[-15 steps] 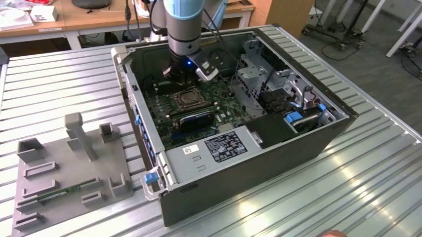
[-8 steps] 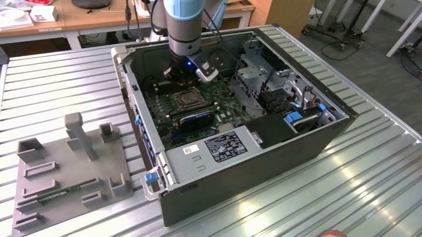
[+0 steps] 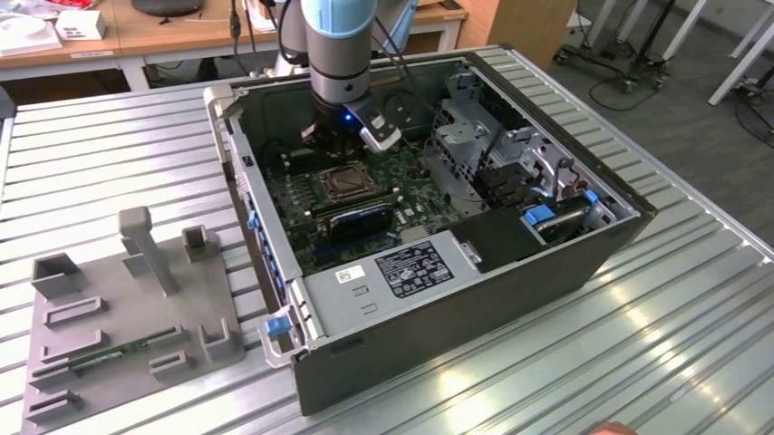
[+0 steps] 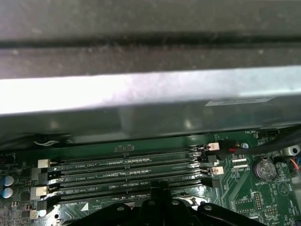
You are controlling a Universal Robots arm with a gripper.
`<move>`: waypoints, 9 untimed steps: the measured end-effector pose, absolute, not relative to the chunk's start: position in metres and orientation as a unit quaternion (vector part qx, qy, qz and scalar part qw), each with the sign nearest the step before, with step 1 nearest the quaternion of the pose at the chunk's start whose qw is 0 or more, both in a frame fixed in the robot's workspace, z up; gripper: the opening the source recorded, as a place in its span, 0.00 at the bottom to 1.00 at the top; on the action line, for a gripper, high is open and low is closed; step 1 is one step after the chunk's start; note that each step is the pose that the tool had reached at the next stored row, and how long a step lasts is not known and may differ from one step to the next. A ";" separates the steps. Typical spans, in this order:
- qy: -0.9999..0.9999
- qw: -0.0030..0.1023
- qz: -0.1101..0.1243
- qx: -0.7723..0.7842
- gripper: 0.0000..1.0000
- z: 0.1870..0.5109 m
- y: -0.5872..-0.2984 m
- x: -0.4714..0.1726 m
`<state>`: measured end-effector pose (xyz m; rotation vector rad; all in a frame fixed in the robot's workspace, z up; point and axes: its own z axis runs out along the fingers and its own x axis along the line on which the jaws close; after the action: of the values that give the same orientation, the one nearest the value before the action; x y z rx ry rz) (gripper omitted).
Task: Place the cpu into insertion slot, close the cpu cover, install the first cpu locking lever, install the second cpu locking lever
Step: 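Install the first cpu locking lever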
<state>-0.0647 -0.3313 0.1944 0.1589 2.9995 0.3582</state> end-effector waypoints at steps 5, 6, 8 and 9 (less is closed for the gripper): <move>0.990 0.059 0.118 0.056 0.11 0.193 -0.332 -0.065; 0.990 0.059 0.118 0.056 0.11 0.193 -0.331 -0.065; 0.990 0.059 0.118 0.057 0.11 0.193 -0.331 -0.065; 0.990 0.059 0.118 0.057 0.11 0.193 -0.331 -0.065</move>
<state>-0.0647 -0.3314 0.1926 0.1739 2.9976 0.3569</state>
